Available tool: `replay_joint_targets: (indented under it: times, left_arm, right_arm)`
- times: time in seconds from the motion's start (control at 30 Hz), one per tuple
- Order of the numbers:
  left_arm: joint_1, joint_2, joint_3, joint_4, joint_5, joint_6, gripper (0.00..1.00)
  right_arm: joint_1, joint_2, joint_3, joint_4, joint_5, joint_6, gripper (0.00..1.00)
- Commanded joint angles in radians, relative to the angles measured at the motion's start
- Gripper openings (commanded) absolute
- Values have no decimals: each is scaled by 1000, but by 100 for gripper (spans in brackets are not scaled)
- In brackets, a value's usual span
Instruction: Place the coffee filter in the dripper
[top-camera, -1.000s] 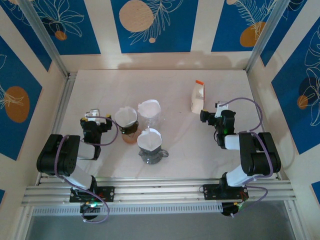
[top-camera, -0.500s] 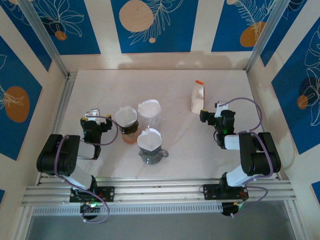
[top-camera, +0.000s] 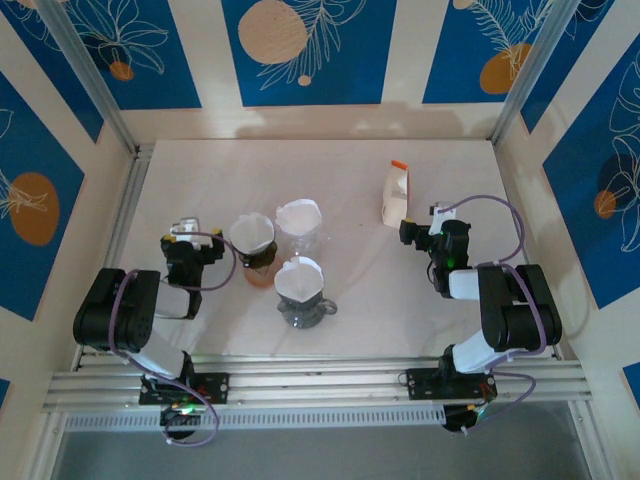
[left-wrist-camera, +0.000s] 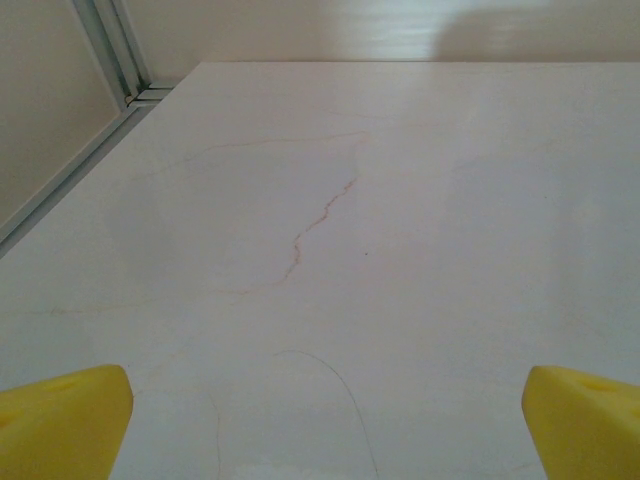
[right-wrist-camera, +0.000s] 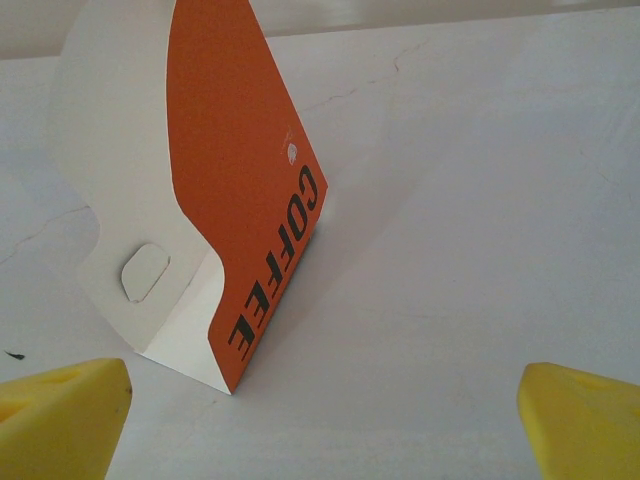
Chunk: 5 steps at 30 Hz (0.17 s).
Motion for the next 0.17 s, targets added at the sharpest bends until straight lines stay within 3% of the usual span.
replay_joint_targets:
  times: [0.0,0.13]
  left_arm:
    - [-7,-3,17,6,6,22,100]
    - [-7,-3,17,6,6,23,100]
  right_arm:
    - [1,2,-2,30,-14,8,99]
    - [1,1,-4,32,-13,8,99]
